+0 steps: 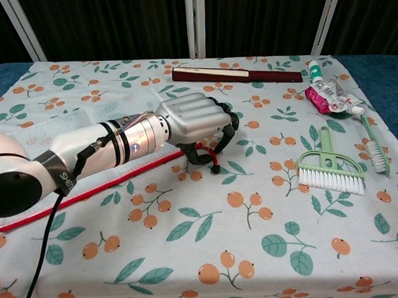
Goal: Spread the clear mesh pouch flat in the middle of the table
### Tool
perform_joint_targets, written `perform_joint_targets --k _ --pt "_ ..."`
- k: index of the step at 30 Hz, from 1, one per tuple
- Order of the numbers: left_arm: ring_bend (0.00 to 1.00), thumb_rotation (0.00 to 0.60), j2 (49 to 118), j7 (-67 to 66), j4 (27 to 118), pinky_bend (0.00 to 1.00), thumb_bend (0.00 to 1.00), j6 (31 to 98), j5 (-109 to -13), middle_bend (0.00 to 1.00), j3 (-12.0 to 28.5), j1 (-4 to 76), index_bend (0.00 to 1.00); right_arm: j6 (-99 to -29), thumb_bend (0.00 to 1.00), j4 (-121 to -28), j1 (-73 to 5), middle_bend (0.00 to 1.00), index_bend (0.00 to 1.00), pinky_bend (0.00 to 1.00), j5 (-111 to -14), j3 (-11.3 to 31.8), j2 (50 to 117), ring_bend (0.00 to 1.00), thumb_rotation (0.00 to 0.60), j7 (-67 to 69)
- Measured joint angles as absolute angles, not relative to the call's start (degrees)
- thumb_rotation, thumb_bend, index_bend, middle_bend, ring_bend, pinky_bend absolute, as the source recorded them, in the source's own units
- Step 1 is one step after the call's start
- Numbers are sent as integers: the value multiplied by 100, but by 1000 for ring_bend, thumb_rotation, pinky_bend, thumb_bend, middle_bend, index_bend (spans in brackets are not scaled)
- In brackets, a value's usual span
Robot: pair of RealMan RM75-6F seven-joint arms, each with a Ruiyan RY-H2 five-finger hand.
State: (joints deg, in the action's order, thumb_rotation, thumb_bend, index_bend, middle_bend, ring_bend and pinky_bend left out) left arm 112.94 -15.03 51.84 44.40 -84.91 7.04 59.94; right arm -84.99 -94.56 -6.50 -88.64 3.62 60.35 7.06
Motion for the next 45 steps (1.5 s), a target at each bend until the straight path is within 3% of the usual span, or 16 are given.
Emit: perform_joint_targets --k 20,25,33,37,45 --pt "139 600 11154 -2178 5574 187 291 4174 -8020 194 763 6024 588 -8522 176 -9297 -625 128 0 34 -8865 371 6061 0 600 911" --pt "139 600 11155 -2173 5605 189 383 4310 -8020 203 763 5980 618 -8512 176 -9301 -634 129 0 34 -8874 373 6061 0 600 907" --pt "164 600 11060 -2105 5994 190 384 5338 -8122 251 815 5599 630 -8436 176 -9385 -753 128 0 33 -8974 410 6004 0 600 853" --pt "262 600 10914 -2205 6511 199 383 6061 -8151 370 859 5248 646 -8301 176 -9539 -965 128 0 15 -9185 454 5887 0 600 943" --pt "468 600 10593 -2747 7655 422 380 7421 -8232 561 907 4457 685 -7757 176 -9984 -1678 129 2 1 -9570 677 5645 0 600 871"
